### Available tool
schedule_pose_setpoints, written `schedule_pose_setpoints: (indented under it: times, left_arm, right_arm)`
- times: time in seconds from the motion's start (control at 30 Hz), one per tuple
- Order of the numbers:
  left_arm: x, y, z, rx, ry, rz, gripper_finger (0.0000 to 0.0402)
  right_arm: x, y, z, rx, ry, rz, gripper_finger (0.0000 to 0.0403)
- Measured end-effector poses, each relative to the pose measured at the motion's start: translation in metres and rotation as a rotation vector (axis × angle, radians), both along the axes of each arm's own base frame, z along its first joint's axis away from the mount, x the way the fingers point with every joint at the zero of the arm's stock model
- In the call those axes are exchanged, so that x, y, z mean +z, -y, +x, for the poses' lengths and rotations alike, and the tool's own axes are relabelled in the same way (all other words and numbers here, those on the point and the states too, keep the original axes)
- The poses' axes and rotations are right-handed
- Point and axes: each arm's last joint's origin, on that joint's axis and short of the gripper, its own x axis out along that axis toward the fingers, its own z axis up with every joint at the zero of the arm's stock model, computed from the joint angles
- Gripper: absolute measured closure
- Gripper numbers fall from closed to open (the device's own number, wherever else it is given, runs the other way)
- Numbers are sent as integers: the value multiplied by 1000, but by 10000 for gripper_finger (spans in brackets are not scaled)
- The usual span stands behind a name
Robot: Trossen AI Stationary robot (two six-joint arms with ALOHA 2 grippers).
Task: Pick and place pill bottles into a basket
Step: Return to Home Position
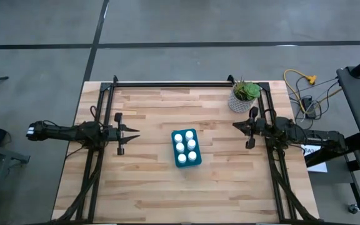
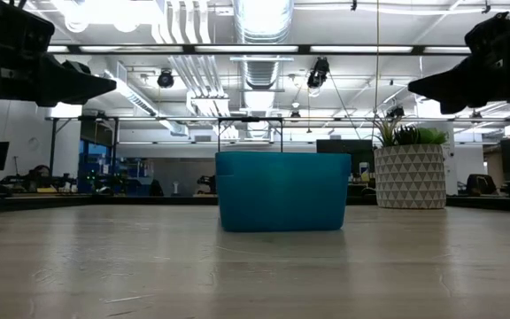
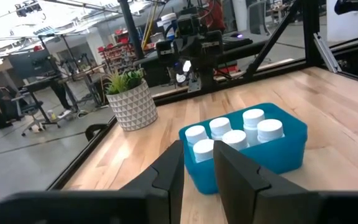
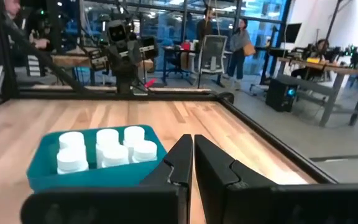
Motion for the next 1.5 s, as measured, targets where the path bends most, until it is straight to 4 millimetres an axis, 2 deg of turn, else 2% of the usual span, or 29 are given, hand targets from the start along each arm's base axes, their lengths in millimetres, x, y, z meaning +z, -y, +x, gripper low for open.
schedule_pose_setpoints:
  times: [0.47,1.5]
  left_arm:
    - [0,0,0,0,-5,1,332]
    - [-1,0,0,-1,-7,2,332]
  right_arm:
    - [0,0,0,0,20,100,394]
    - [0,0,0,-2,19,96,394]
